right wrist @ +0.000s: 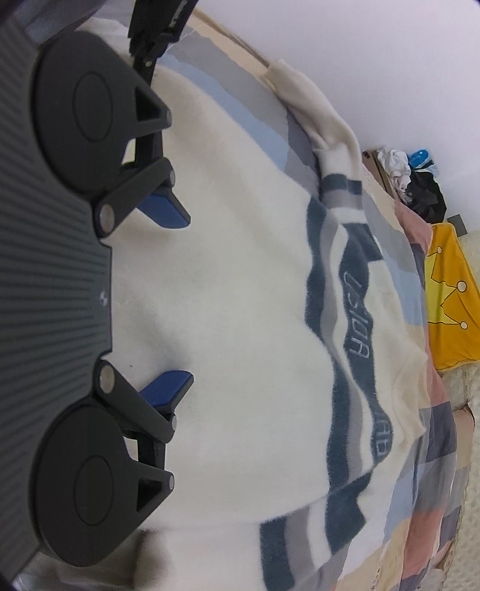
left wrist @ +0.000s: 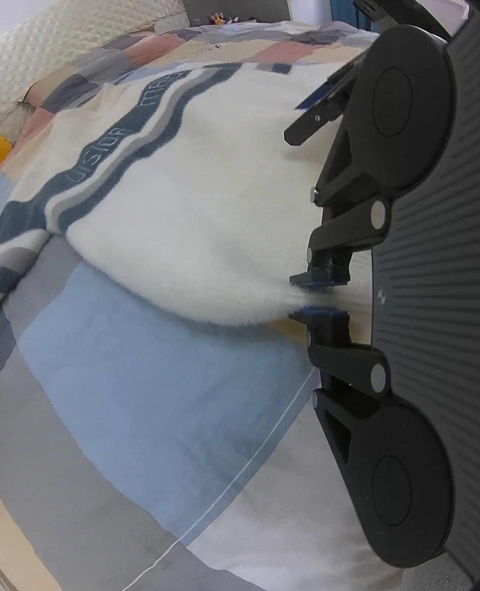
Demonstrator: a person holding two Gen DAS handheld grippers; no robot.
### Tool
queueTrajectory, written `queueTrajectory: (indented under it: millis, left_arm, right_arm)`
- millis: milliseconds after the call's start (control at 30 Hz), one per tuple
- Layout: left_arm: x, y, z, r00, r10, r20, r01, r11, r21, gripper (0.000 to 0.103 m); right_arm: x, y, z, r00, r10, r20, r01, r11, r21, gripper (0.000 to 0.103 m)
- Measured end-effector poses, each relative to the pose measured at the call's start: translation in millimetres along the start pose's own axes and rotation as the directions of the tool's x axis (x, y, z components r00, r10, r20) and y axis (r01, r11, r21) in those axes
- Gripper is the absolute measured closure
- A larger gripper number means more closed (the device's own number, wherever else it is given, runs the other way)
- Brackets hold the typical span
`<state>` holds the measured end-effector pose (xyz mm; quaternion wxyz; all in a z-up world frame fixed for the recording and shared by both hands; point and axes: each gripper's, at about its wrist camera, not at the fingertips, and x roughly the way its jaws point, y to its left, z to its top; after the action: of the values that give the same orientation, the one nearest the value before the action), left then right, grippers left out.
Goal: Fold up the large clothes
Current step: 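Open the left gripper and lift it off the sweater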
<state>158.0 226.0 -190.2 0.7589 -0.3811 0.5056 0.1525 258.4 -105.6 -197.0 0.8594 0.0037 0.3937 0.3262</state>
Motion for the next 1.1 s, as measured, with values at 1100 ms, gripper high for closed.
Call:
queueTrajectory:
  millis: [1100]
  left_arm:
    - [-28.7,141.7,251.6,0.783,0.219,0.581,-0.230,0.971,-0.056,0.059]
  right_arm:
    - [24.8,40.2,-6.0,0.990,-0.144,0.010,0.142,0.956,-0.257,0.013]
